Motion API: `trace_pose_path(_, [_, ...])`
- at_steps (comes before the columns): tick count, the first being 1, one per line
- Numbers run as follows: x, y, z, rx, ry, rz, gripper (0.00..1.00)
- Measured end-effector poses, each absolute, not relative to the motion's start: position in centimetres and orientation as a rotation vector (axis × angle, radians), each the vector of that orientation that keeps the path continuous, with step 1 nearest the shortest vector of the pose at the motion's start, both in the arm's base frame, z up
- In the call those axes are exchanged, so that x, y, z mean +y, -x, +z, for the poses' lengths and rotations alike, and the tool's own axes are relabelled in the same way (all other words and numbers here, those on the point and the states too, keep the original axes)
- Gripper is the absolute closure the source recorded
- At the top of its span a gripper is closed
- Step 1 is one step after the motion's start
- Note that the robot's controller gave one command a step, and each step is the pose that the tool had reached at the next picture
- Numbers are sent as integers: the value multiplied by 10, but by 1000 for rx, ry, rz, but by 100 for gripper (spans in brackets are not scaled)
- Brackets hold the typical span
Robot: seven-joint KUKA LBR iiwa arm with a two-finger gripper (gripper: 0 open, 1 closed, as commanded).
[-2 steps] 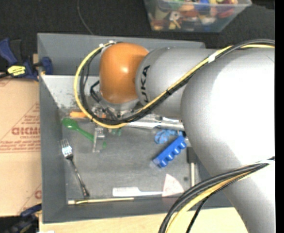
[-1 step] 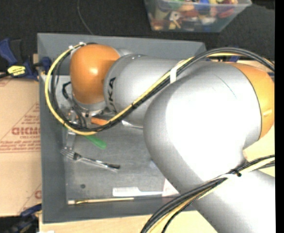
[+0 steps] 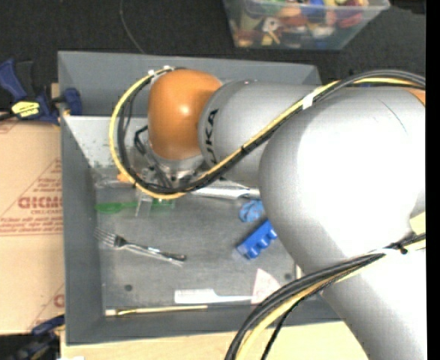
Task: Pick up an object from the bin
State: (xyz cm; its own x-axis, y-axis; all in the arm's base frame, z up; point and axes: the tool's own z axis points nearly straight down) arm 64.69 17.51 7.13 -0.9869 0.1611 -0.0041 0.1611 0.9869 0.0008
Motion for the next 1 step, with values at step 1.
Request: trace_pose_path(1, [175, -647, 71, 3127, -254, 1, 100])
